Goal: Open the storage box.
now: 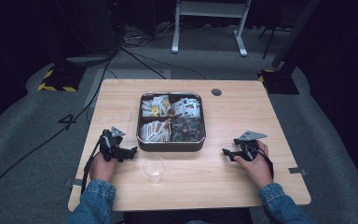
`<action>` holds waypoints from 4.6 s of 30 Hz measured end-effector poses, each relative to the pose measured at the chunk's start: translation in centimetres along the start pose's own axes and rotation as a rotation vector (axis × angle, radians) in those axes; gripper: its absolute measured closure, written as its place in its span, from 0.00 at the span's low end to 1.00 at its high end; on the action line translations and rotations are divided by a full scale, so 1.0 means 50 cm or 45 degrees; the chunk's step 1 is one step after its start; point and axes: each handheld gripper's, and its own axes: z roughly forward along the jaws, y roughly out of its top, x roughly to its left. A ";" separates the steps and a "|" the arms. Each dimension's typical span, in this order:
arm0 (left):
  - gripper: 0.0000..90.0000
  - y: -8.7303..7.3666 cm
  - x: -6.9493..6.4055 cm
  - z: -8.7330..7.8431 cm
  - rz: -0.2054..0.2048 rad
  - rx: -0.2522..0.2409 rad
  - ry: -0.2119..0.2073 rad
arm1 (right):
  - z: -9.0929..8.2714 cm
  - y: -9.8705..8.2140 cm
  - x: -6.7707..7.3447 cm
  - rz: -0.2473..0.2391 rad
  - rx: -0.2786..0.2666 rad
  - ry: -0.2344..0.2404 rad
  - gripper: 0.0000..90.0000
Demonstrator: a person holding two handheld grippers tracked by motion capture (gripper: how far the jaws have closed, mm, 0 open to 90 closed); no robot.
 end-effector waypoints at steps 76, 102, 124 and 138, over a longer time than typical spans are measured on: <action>0.00 0.004 -0.005 0.003 -0.025 0.005 0.022 | -0.025 0.242 0.075 -0.004 -0.060 0.213 0.49; 0.00 0.003 -0.006 0.003 -0.029 0.001 0.032 | 0.086 0.342 0.102 -0.024 -0.093 0.249 0.46; 0.00 0.005 -0.005 0.004 -0.025 0.004 0.026 | 0.194 0.389 0.151 -0.118 -0.019 0.236 0.49; 0.00 0.006 -0.004 0.005 -0.023 0.001 0.029 | 0.235 0.391 0.169 -0.091 0.001 0.229 0.55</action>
